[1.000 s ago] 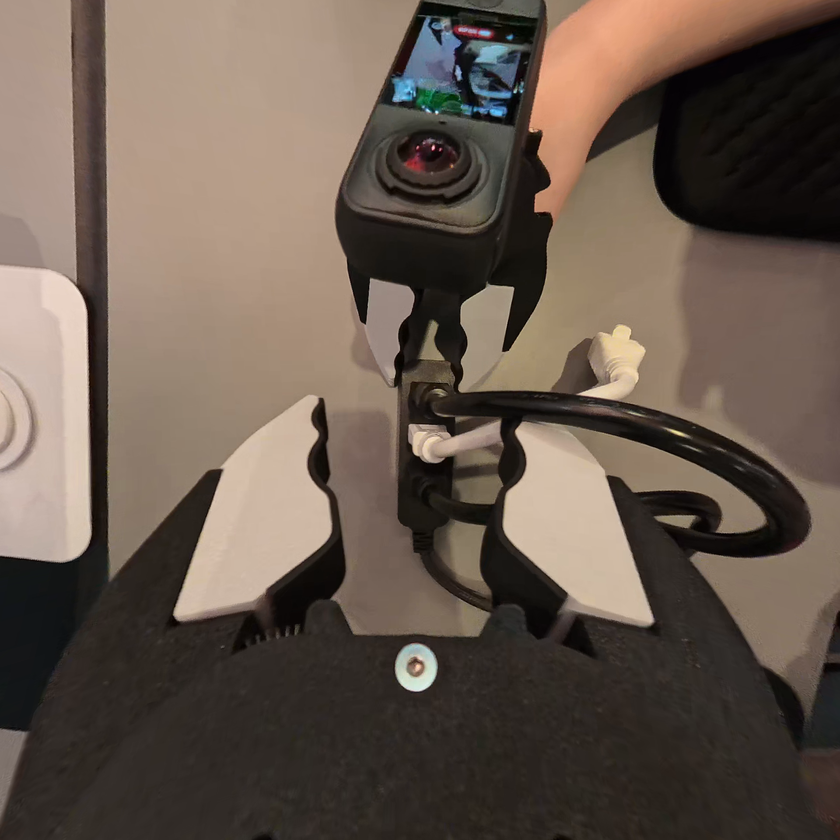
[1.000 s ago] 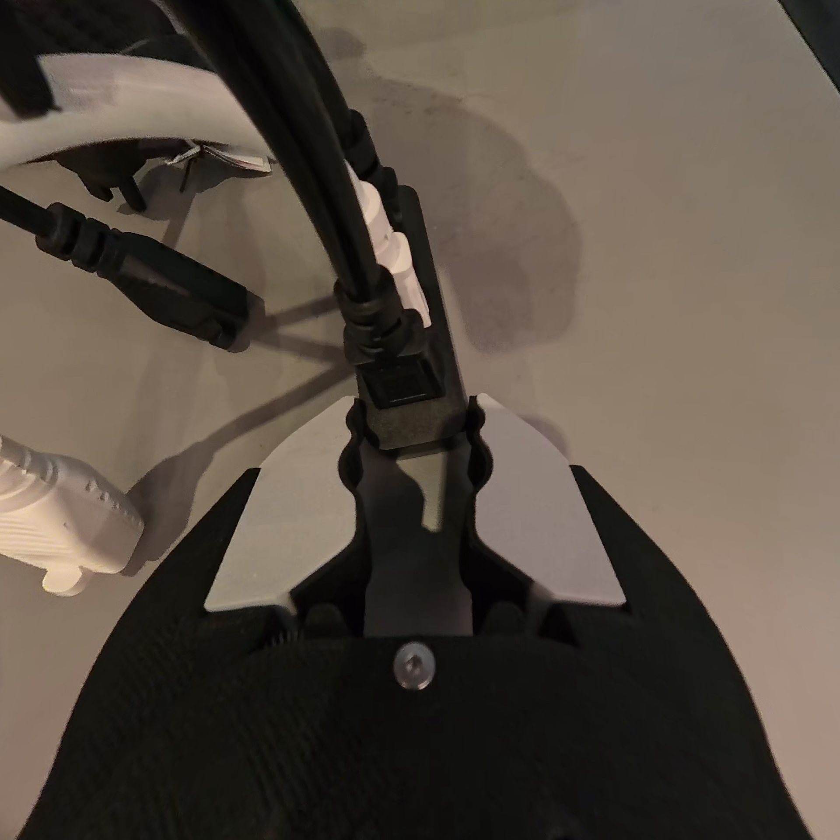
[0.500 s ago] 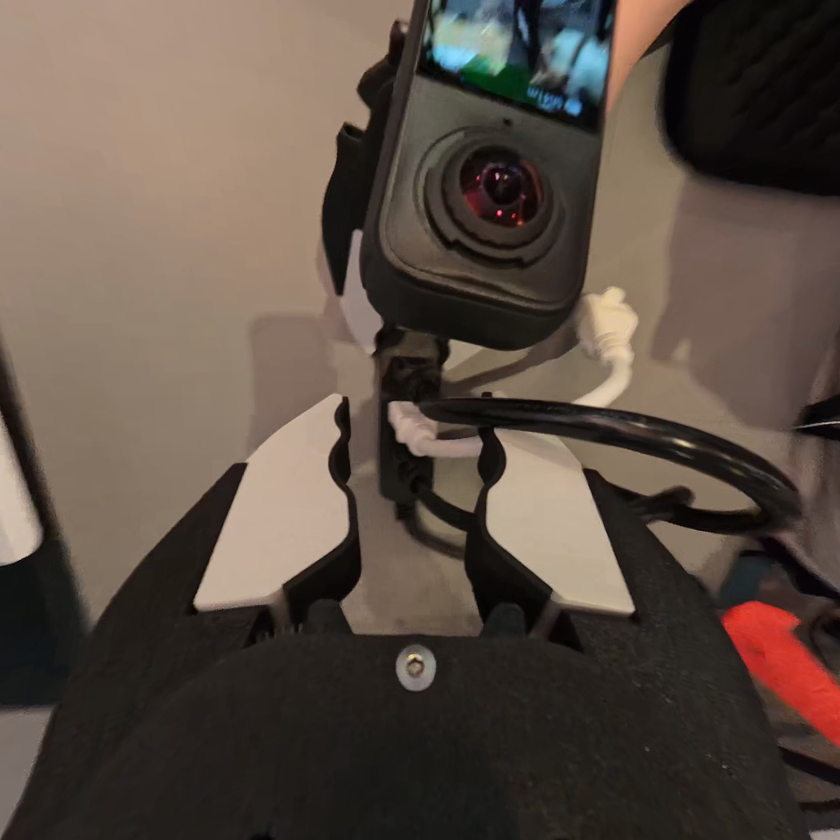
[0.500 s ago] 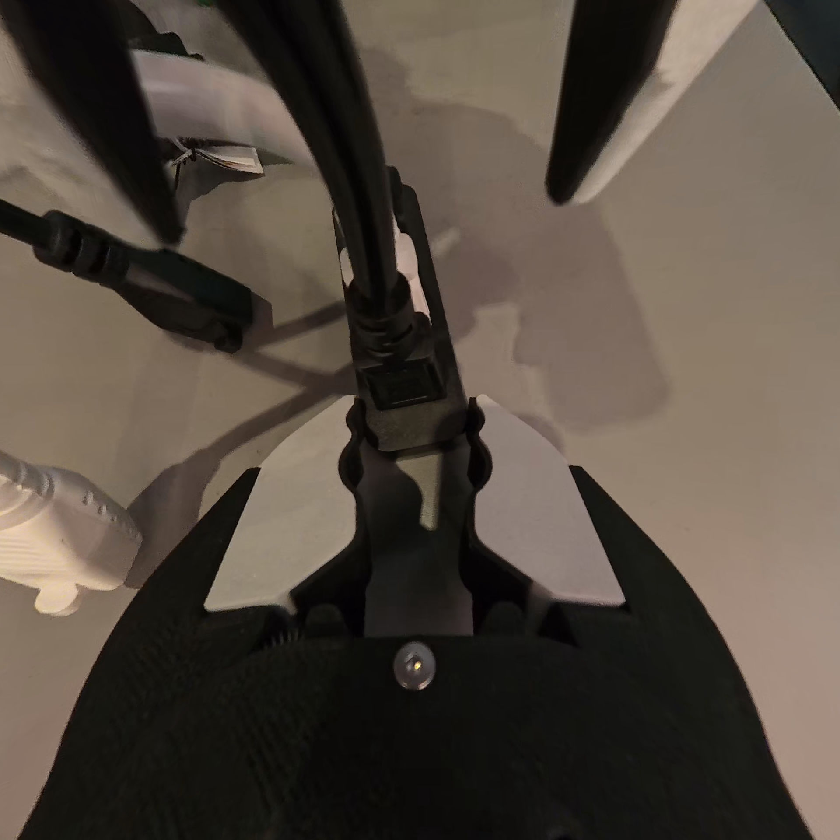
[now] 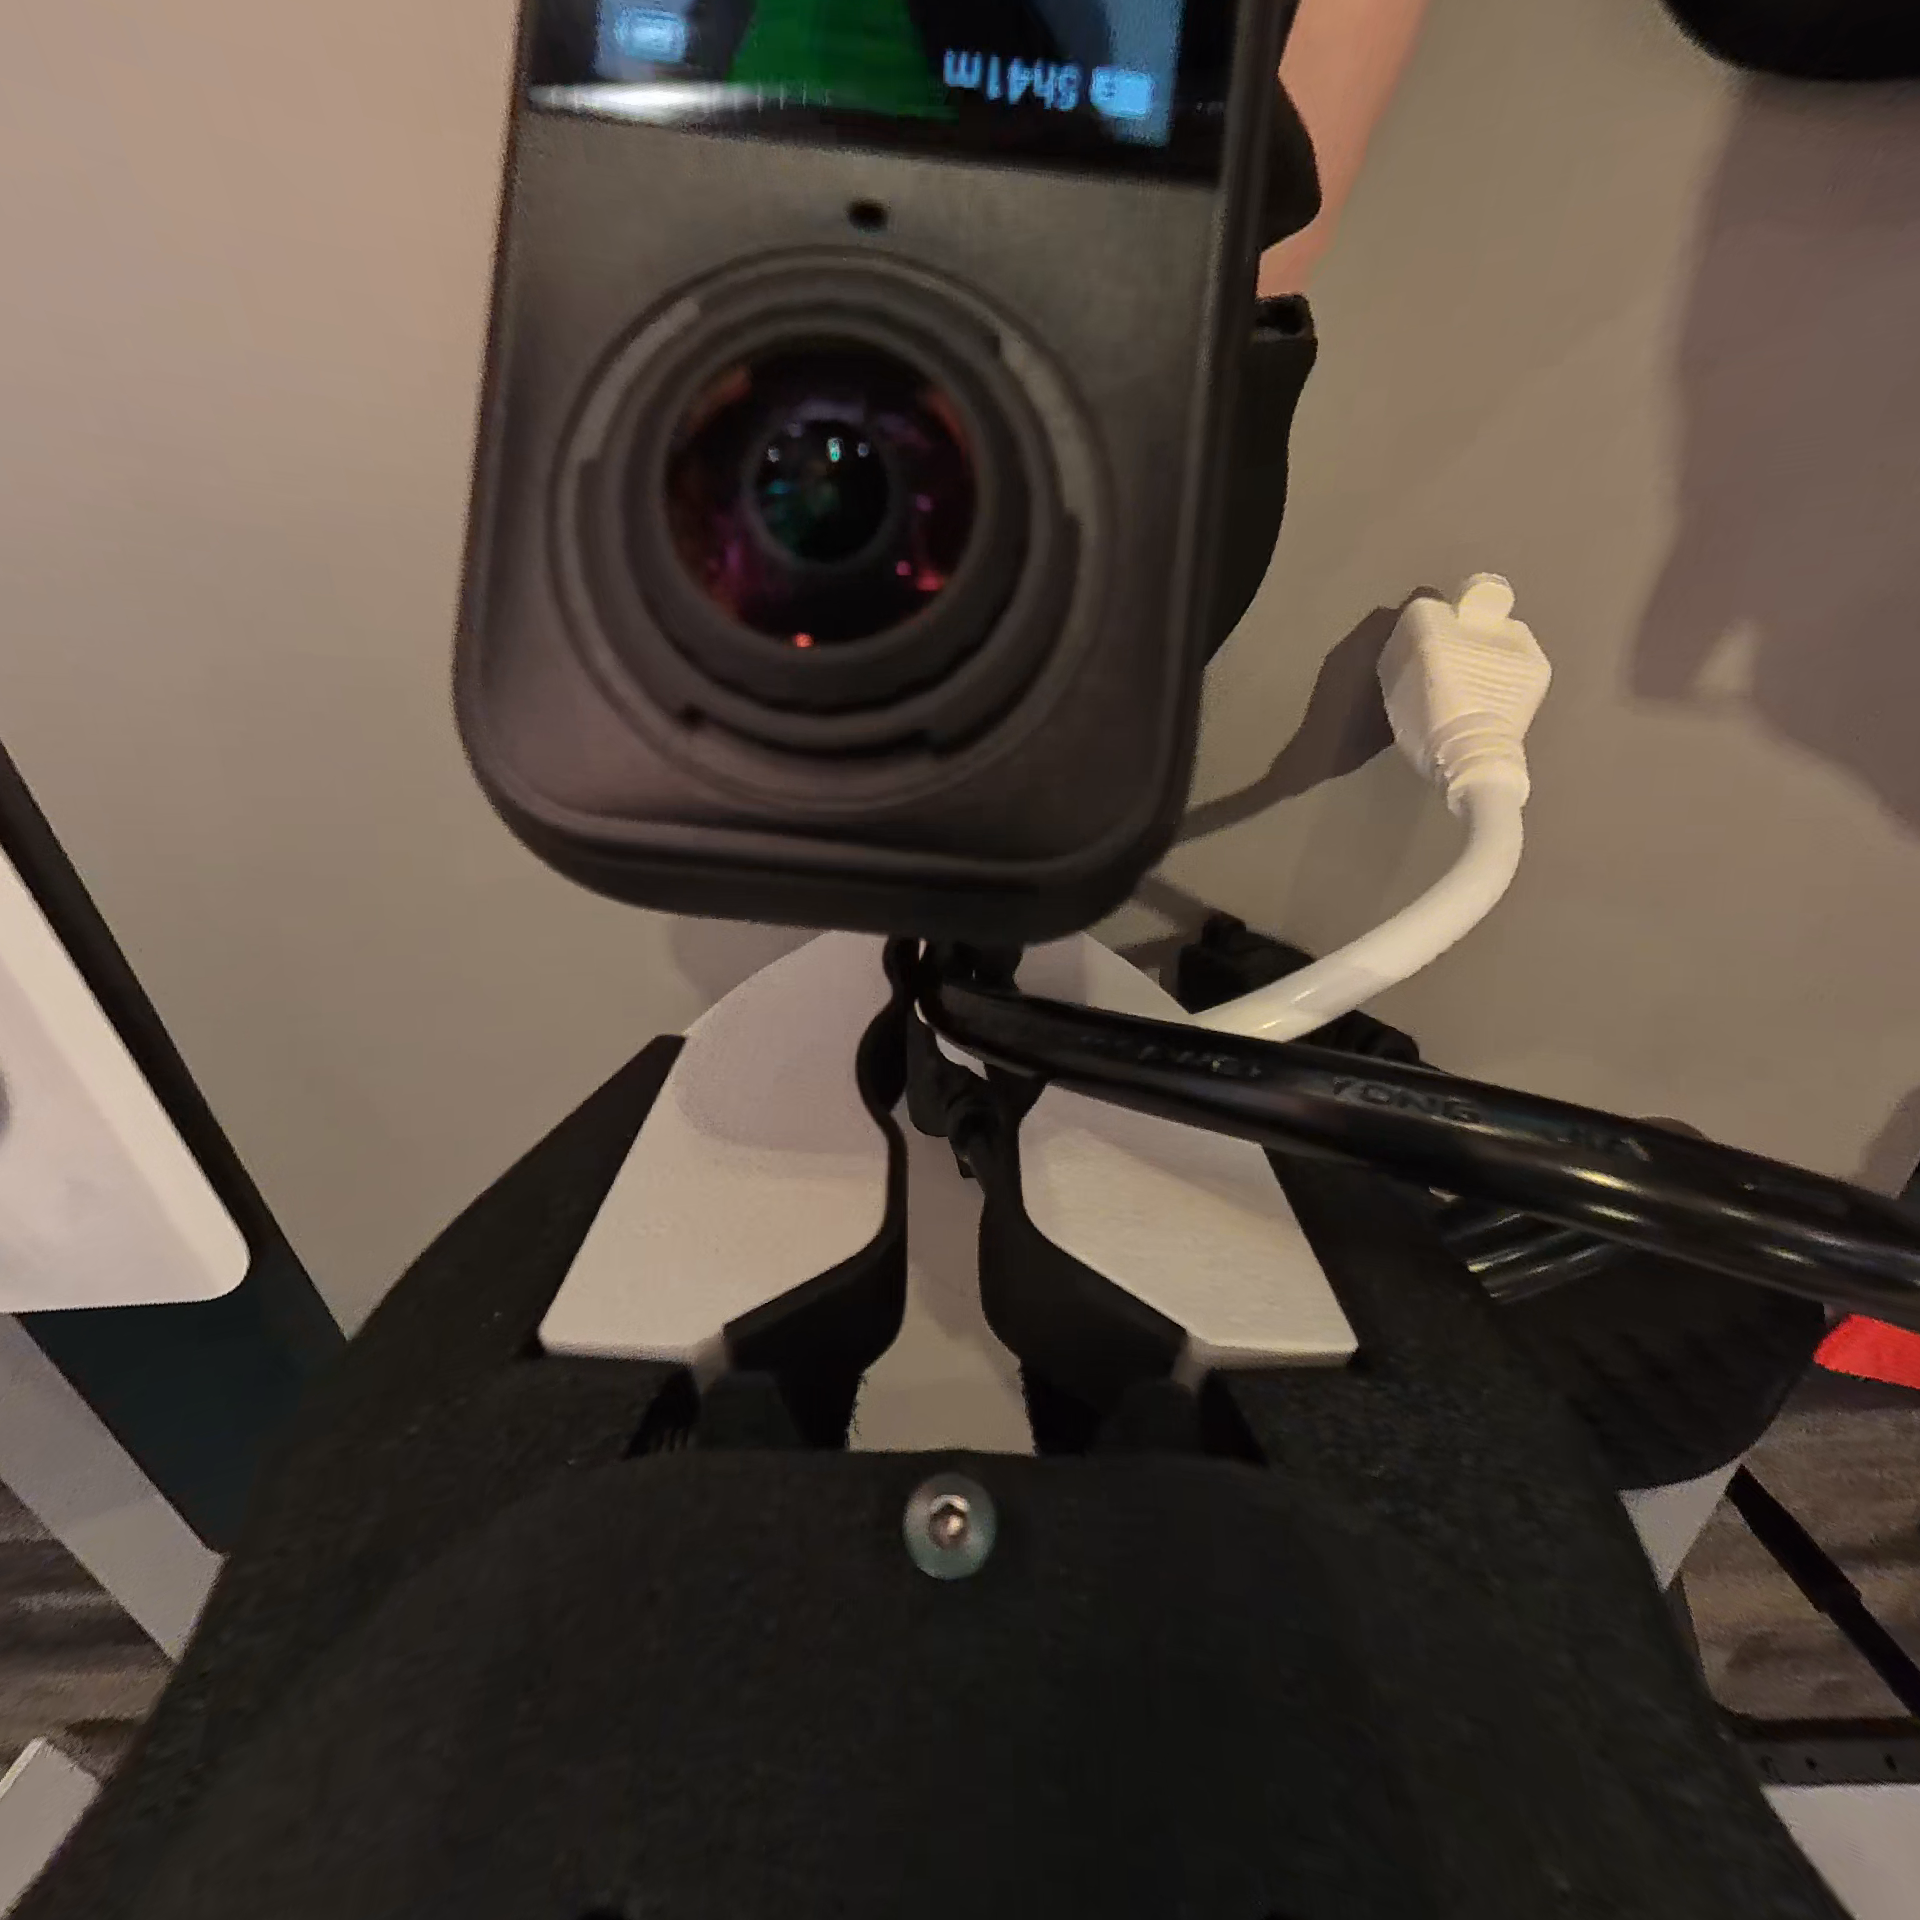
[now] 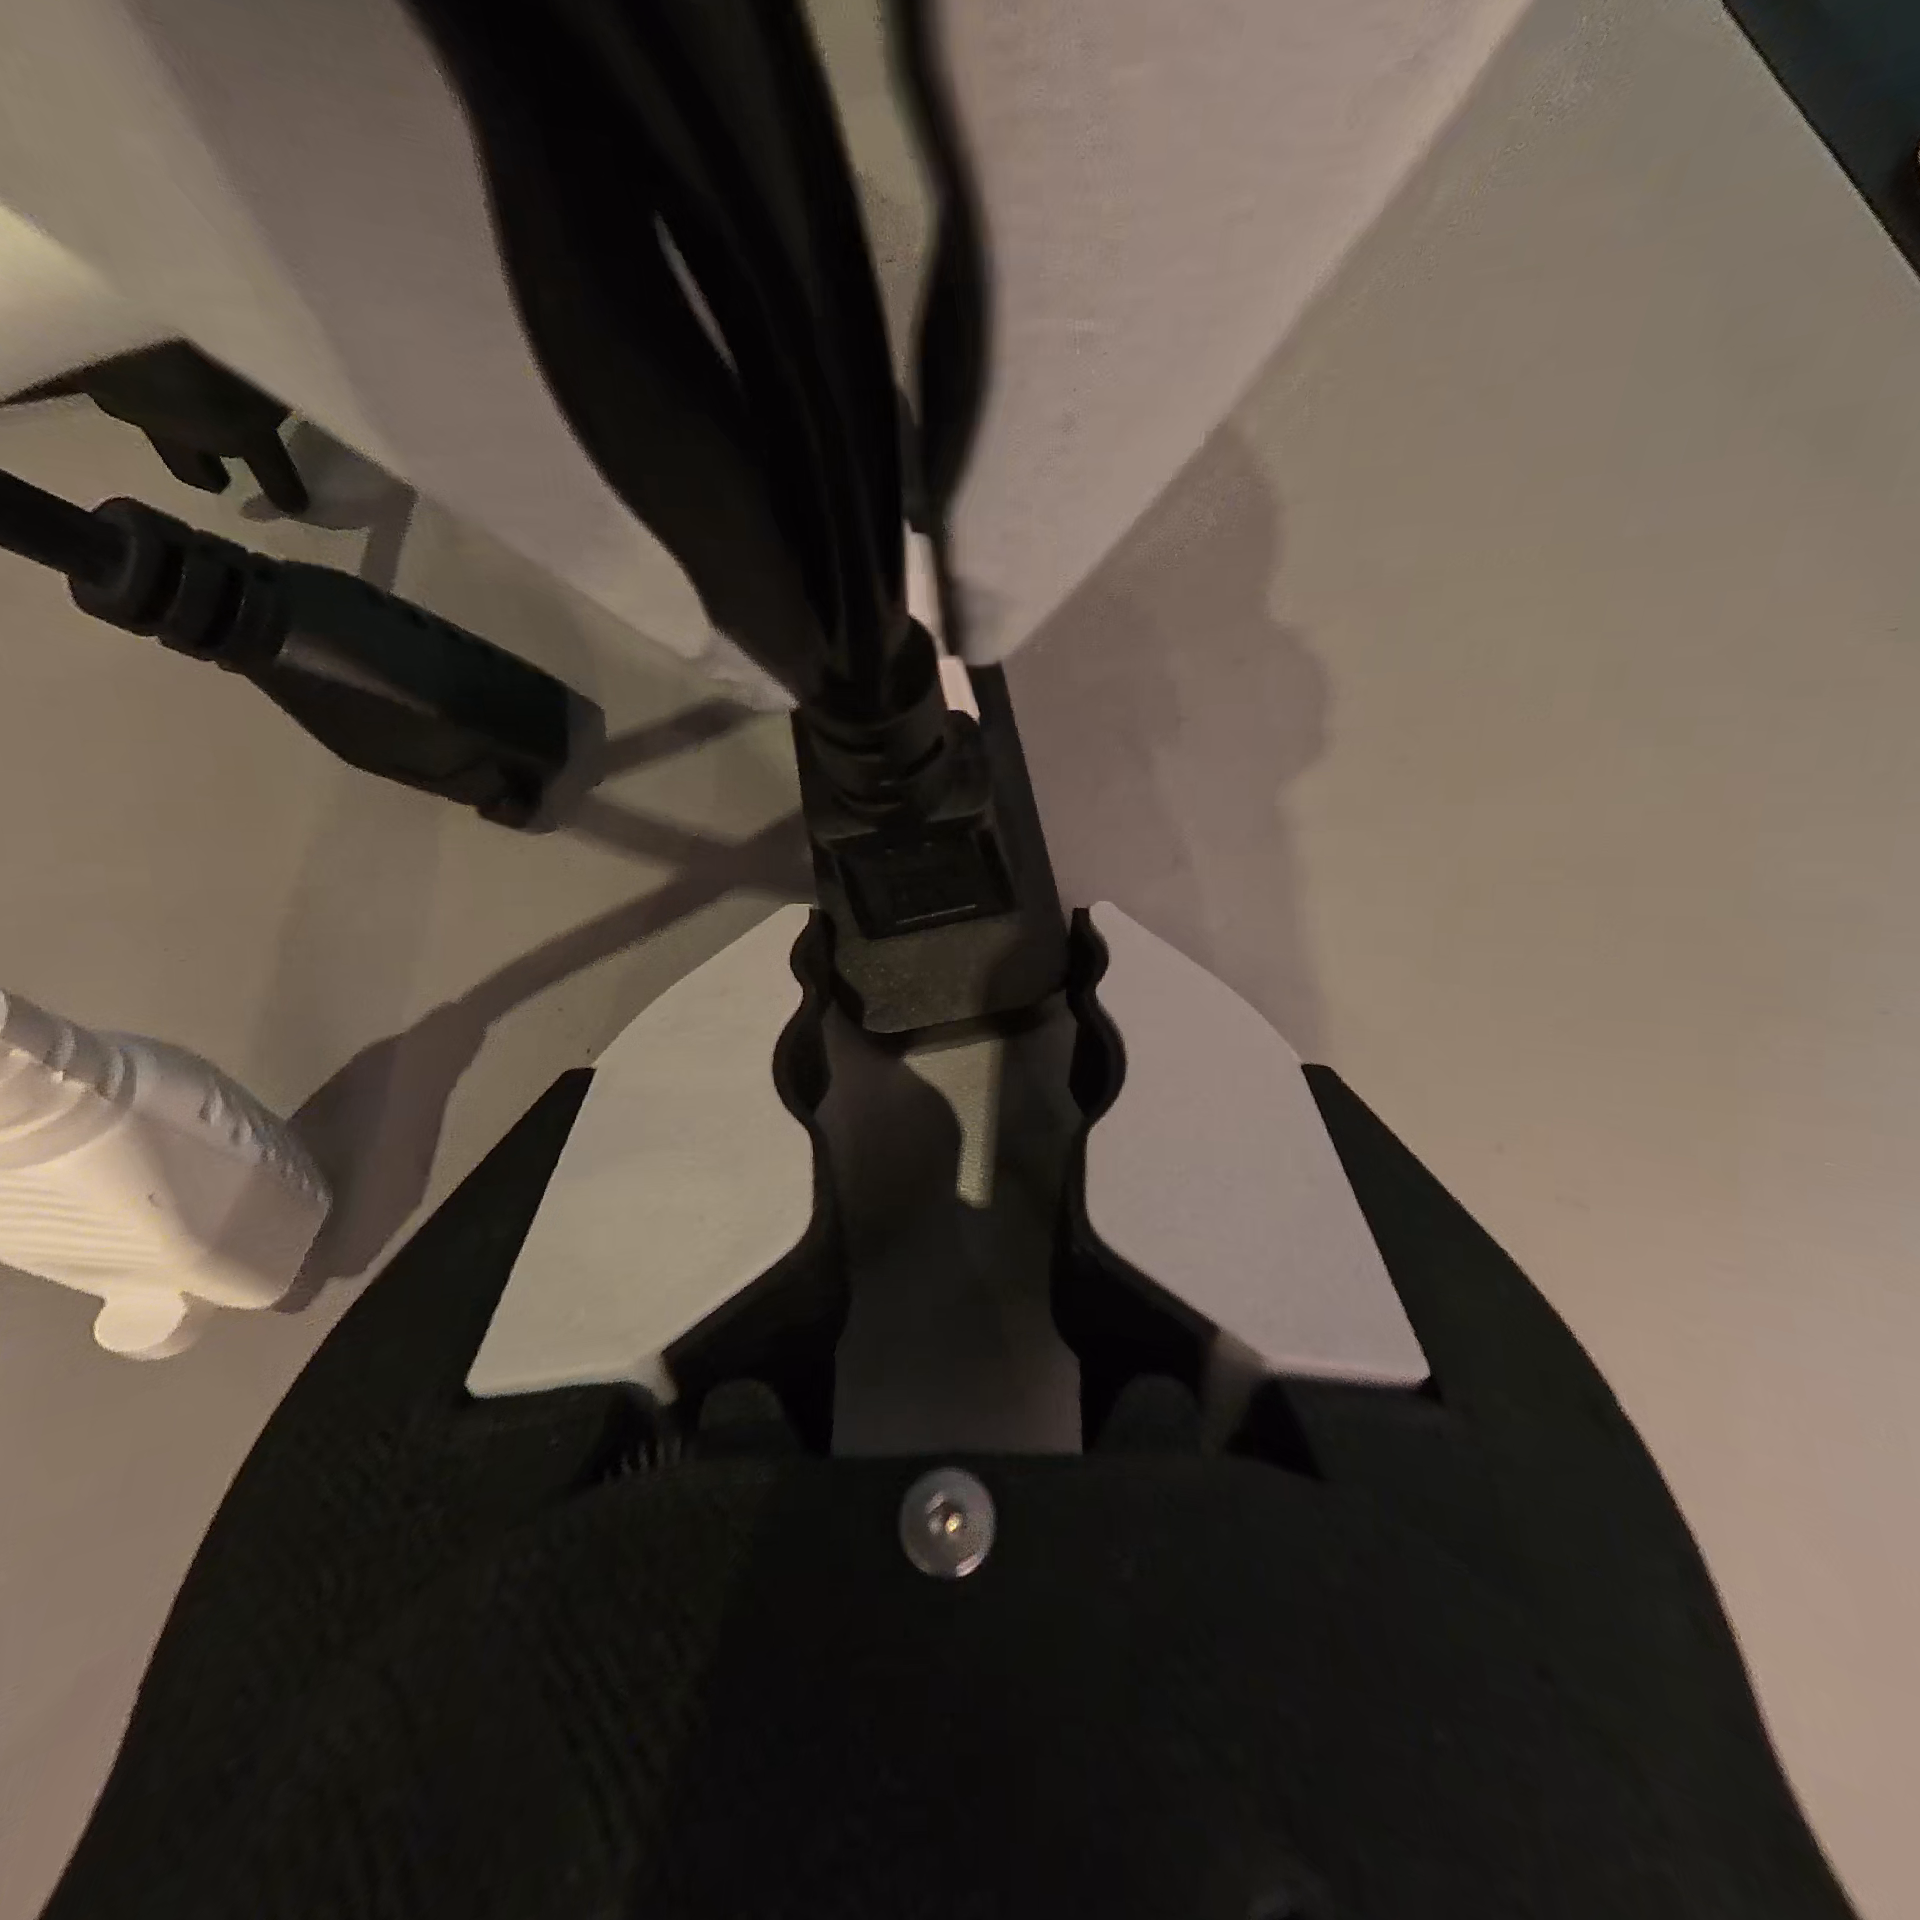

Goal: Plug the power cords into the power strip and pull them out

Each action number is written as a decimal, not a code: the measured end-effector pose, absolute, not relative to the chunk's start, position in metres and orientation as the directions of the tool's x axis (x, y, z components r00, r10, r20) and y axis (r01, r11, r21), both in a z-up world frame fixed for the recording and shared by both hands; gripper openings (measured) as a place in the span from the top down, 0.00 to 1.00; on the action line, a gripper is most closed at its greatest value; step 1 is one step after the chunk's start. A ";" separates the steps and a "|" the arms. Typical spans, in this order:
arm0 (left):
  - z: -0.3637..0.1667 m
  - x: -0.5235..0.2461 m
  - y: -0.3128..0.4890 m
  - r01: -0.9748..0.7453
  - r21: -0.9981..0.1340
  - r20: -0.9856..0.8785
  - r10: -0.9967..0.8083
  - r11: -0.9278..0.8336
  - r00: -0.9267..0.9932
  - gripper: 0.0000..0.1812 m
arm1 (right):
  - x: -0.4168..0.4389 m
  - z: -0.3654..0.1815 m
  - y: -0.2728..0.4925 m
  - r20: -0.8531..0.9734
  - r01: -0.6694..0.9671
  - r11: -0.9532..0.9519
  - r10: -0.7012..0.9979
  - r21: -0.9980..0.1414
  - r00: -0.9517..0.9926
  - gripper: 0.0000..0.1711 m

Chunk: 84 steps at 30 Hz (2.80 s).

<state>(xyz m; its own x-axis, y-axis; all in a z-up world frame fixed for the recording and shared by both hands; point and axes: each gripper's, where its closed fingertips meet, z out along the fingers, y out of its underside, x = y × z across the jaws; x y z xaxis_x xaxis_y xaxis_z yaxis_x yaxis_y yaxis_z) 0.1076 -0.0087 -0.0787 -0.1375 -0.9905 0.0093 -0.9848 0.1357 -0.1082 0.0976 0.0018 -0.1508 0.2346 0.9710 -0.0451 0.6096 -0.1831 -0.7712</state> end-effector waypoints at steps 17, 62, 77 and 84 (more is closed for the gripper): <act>-0.081 0.105 -0.005 -0.992 -0.100 0.043 -0.995 0.082 -0.087 0.94 | 0.104 -0.145 0.002 -0.049 0.569 -0.207 0.959 -0.796 0.279 0.75; -0.085 0.093 -0.005 -0.990 0.107 0.065 -0.994 0.091 -0.084 0.95 | 0.157 -0.128 0.018 -0.090 0.402 -0.295 0.885 -0.867 0.456 0.78; -0.086 0.096 -0.006 -0.992 0.099 0.044 -0.996 0.079 -0.075 0.95 | 0.155 -0.132 0.015 -0.069 0.436 -0.283 0.893 -0.854 0.445 0.77; -0.087 0.097 -0.008 -0.989 0.121 0.045 -0.996 0.079 -0.074 0.95 | 0.153 -0.131 0.014 -0.061 0.443 -0.271 0.900 -0.855 0.432 0.77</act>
<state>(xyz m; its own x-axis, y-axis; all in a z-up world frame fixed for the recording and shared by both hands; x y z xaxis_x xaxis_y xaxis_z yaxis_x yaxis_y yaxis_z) 0.0970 -0.0075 -0.0867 -0.0744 -0.9962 0.0455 -0.9895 0.0794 0.1212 0.1527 0.0143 -0.1315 0.4316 0.9000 -0.0610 0.4434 -0.2705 -0.8545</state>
